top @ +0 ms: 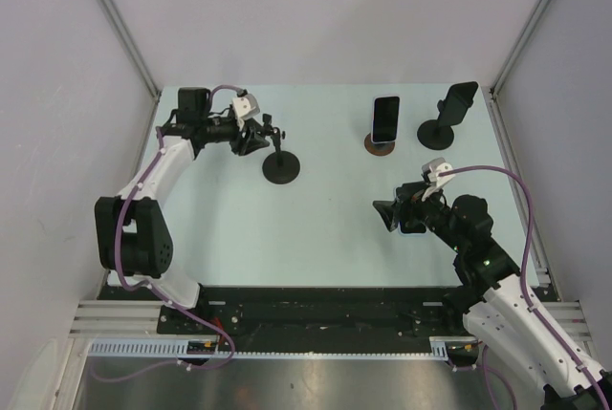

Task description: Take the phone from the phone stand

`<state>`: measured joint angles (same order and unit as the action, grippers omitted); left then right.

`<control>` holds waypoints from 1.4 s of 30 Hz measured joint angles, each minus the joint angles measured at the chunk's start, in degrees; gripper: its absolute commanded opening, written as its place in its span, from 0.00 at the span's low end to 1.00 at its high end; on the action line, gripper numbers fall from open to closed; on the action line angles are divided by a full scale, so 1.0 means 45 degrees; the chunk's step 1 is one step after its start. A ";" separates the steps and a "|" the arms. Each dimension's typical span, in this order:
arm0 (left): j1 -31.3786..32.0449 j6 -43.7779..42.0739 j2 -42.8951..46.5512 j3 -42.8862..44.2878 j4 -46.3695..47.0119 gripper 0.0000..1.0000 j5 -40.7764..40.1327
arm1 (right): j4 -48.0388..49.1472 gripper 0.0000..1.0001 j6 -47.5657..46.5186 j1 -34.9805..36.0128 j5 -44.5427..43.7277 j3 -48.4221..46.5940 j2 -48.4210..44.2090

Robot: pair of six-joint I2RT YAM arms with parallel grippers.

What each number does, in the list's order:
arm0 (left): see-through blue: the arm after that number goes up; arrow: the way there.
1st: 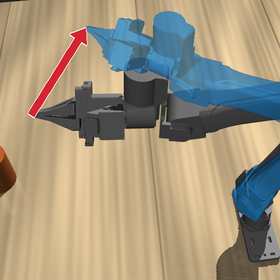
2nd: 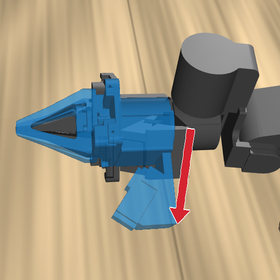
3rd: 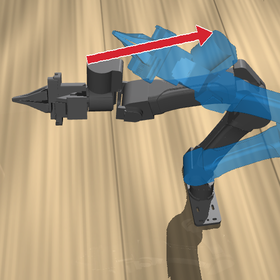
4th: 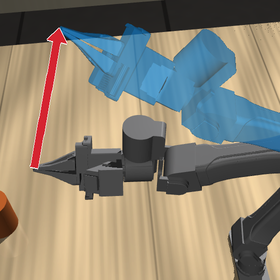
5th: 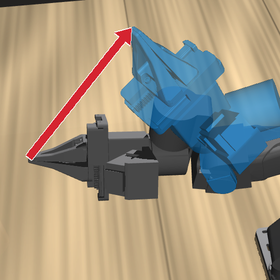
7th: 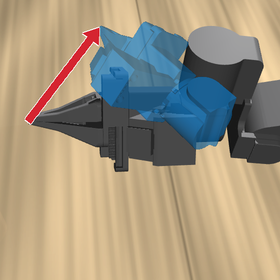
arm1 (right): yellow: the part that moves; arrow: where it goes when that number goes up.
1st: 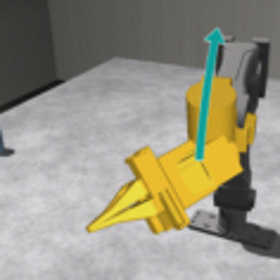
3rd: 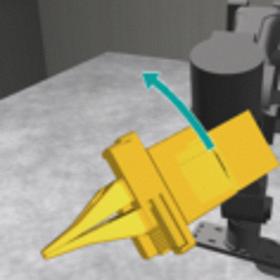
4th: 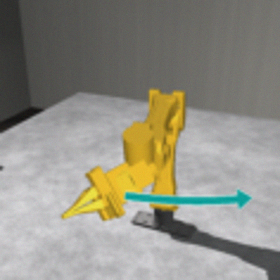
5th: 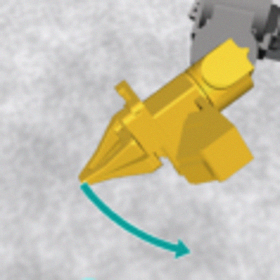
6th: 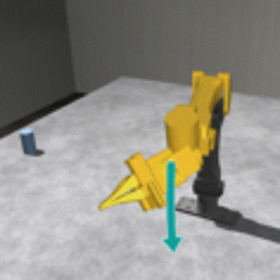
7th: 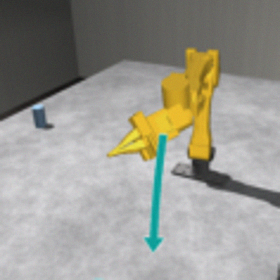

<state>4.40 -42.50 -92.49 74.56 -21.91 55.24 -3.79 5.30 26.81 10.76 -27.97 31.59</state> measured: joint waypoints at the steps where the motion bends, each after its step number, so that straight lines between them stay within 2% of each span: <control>1: 0.0019 0.0015 0.0005 -0.0010 0.0005 0.53 -0.0005 | 0.0010 0.99 0.0000 0.0000 0.0024 0.0000 0.0000; 9: 0.0151 0.0097 0.0141 -0.0155 0.0175 0.53 -0.0476 | 0.0112 0.99 0.0000 0.0010 0.0063 0.0053 -0.0005; 14: 0.0194 0.0121 0.0151 -0.0160 0.0335 0.70 -0.1020 | 0.0155 0.99 0.0000 0.0029 0.0063 0.0209 -0.0010; 18: 0.0219 0.0160 0.0151 -0.0160 0.0325 0.75 -0.1141 | 0.0165 0.99 0.0000 0.0029 0.0058 0.0214 -0.0015; 21: 0.0223 0.0175 0.0151 -0.0155 0.0311 0.74 -0.1122 | 0.0165 0.99 0.0000 0.0029 0.0058 0.0214 -0.0010; 25: 0.0223 0.0277 0.0151 -0.0112 0.0262 0.68 -0.1112 | 0.0165 0.99 0.0000 0.0029 0.0058 0.0214 -0.0010; 33: 0.0602 0.0840 0.0622 -0.0219 -0.0024 0.67 -0.0835 | 0.0165 0.99 0.0000 0.0029 0.0058 0.0214 0.0000; 38: 0.1258 0.1103 0.1729 -0.0311 -0.0199 0.79 -0.0753 | 0.0170 0.99 0.0000 0.0034 0.0063 0.0214 0.0000; 42: 0.1001 0.1039 0.2205 -0.0233 -0.0209 0.84 -0.1069 | 0.0170 0.99 0.0000 0.0029 0.0063 0.0214 -0.0010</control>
<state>8.91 -37.82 -82.56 73.52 -22.85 50.43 -3.03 5.30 26.94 11.05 -27.00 31.55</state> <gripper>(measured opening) 0.814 0.989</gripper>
